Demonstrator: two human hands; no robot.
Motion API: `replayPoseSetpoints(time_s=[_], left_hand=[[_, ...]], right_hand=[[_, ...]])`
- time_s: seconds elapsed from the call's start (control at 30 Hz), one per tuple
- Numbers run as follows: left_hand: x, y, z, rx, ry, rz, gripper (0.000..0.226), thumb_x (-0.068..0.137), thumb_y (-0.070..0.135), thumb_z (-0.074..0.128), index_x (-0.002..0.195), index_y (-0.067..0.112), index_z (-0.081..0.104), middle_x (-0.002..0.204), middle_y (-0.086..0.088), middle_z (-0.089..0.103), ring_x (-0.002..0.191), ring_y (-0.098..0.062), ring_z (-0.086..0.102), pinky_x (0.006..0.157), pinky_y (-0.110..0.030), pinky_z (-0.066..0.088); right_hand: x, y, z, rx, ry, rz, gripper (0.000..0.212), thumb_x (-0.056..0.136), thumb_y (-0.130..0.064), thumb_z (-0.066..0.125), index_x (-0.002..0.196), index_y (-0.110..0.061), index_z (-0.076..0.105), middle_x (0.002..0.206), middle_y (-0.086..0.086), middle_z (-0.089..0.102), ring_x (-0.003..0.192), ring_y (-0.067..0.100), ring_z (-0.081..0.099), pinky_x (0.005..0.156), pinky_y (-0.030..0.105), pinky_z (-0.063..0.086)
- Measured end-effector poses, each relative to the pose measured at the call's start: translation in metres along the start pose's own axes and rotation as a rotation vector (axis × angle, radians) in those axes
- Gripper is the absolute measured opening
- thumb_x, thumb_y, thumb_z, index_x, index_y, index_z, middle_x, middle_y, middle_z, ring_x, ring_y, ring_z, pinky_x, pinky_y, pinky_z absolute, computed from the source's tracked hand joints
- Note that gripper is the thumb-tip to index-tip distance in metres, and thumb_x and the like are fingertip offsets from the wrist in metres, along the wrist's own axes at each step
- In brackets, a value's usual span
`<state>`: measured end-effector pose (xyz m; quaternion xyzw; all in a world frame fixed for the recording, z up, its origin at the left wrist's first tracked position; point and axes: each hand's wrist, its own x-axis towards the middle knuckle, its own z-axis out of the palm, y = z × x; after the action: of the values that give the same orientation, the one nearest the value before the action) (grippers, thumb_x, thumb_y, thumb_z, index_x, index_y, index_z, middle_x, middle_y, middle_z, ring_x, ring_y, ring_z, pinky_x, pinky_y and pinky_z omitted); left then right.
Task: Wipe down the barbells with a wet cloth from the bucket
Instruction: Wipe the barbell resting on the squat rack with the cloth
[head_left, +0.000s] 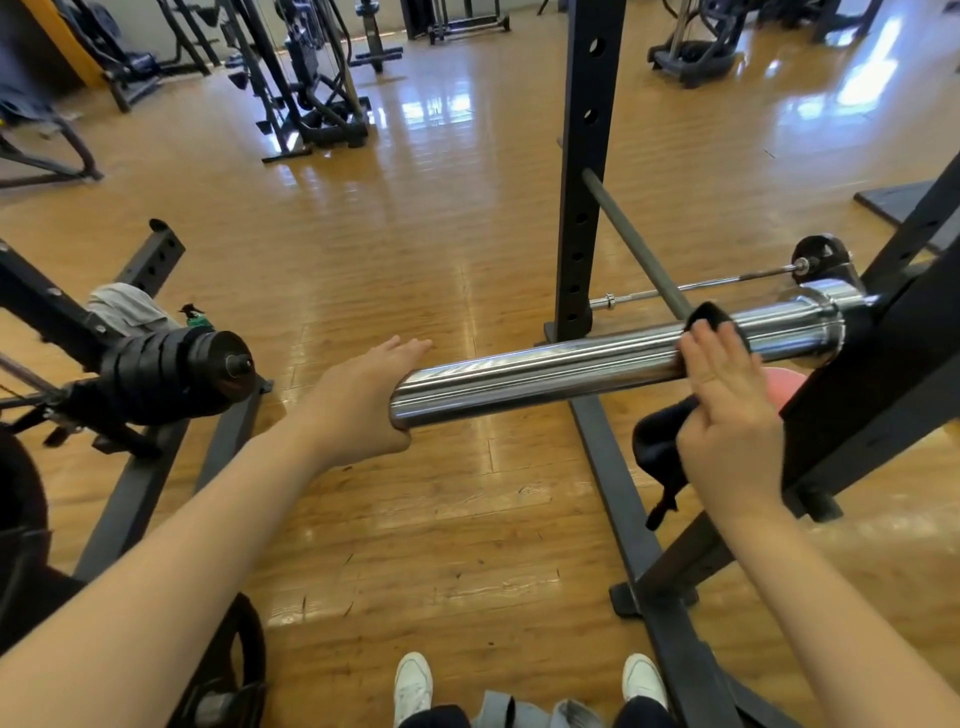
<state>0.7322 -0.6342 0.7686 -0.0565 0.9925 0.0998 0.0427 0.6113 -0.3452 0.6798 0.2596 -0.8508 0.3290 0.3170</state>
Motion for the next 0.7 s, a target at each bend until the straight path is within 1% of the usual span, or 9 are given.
replayPoseSetpoints(time_s=[0.1, 0.17, 0.27, 0.33, 0.4, 0.5, 0.57, 0.63, 0.7], left_hand=[[-0.002, -0.001, 0.003, 0.1, 0.072, 0.0, 0.099, 0.076, 0.022, 0.073, 0.152, 0.017, 0.01, 0.158, 0.0, 0.016, 0.146, -0.014, 0.007, 0.116, -0.028, 0.01], [-0.01, -0.002, 0.01, 0.23, 0.203, 0.007, 0.103, 0.07, 0.024, 0.078, 0.151, 0.011, 0.014, 0.157, -0.007, 0.02, 0.145, -0.021, 0.014, 0.116, -0.036, 0.009], [-0.025, -0.003, 0.029, 0.326, 0.352, 0.024, 0.102, 0.057, 0.018, 0.088, 0.142, 0.003, 0.032, 0.146, -0.018, 0.039, 0.137, -0.033, 0.033, 0.111, -0.051, 0.026], [-0.024, -0.004, 0.037, 0.313, 0.396, 0.031, 0.099, 0.054, 0.012, 0.089, 0.137, 0.002, 0.036, 0.141, -0.021, 0.045, 0.133, -0.036, 0.038, 0.109, -0.053, 0.03], [-0.019, -0.006, 0.039, 0.265, 0.436, 0.047, 0.089, 0.054, 0.002, 0.088, 0.131, -0.002, 0.044, 0.133, -0.024, 0.051, 0.127, -0.039, 0.046, 0.106, -0.052, 0.034], [-0.014, -0.002, 0.029, 0.136, 0.366, 0.012, 0.08, 0.059, -0.003, 0.083, 0.131, -0.003, 0.049, 0.135, -0.022, 0.051, 0.128, -0.036, 0.046, 0.105, -0.051, 0.037], [-0.01, -0.001, 0.019, 0.052, 0.268, -0.029, 0.084, 0.07, 0.005, 0.076, 0.143, 0.007, 0.037, 0.149, -0.01, 0.036, 0.139, -0.024, 0.033, 0.112, -0.036, 0.028], [-0.007, -0.003, 0.011, 0.014, 0.153, -0.038, 0.089, 0.074, 0.012, 0.073, 0.149, 0.015, 0.025, 0.155, -0.001, 0.026, 0.143, -0.013, 0.022, 0.112, -0.024, 0.02], [-0.005, -0.004, 0.007, 0.007, 0.114, -0.039, 0.092, 0.074, 0.014, 0.073, 0.15, 0.016, 0.022, 0.155, 0.002, 0.024, 0.143, -0.01, 0.019, 0.111, -0.021, 0.018]], right_hand=[[0.017, -0.002, 0.0, 0.018, 0.016, 0.18, 0.056, 0.076, 0.015, 0.038, 0.13, 0.003, 0.052, 0.137, 0.018, 0.048, 0.136, 0.026, 0.032, 0.115, 0.048, 0.019], [0.02, -0.016, 0.004, 0.001, 0.015, 0.239, 0.058, 0.076, 0.014, 0.038, 0.132, 0.004, 0.049, 0.14, 0.018, 0.045, 0.138, 0.03, 0.029, 0.115, 0.045, 0.013], [0.003, -0.025, 0.011, -0.025, -0.014, 0.102, 0.06, 0.077, 0.012, 0.034, 0.136, 0.003, 0.044, 0.142, 0.017, 0.041, 0.139, 0.029, 0.026, 0.116, 0.044, 0.015], [-0.009, -0.018, 0.01, -0.035, -0.022, -0.001, 0.058, 0.079, 0.009, 0.032, 0.136, 0.002, 0.044, 0.142, 0.017, 0.041, 0.138, 0.025, 0.026, 0.115, 0.041, 0.018], [-0.007, -0.008, 0.004, -0.024, -0.019, -0.004, 0.056, 0.08, 0.006, 0.031, 0.134, 0.001, 0.046, 0.141, 0.017, 0.043, 0.137, 0.022, 0.027, 0.115, 0.042, 0.02], [0.013, -0.008, 0.001, 0.001, -0.025, 0.152, 0.059, 0.076, 0.008, 0.033, 0.133, 0.003, 0.048, 0.141, 0.018, 0.043, 0.138, 0.026, 0.027, 0.114, 0.05, 0.018], [0.021, -0.02, 0.007, -0.02, -0.022, 0.211, 0.062, 0.073, 0.011, 0.035, 0.133, 0.004, 0.047, 0.142, 0.019, 0.042, 0.138, 0.031, 0.027, 0.114, 0.05, 0.011], [0.02, -0.031, 0.015, -0.027, 0.008, 0.175, 0.06, 0.074, 0.013, 0.037, 0.132, 0.004, 0.048, 0.14, 0.02, 0.044, 0.137, 0.033, 0.029, 0.114, 0.048, 0.01], [0.007, -0.032, 0.018, -0.018, 0.015, 0.068, 0.057, 0.078, 0.012, 0.036, 0.133, 0.003, 0.046, 0.14, 0.019, 0.044, 0.137, 0.03, 0.029, 0.116, 0.042, 0.008]])
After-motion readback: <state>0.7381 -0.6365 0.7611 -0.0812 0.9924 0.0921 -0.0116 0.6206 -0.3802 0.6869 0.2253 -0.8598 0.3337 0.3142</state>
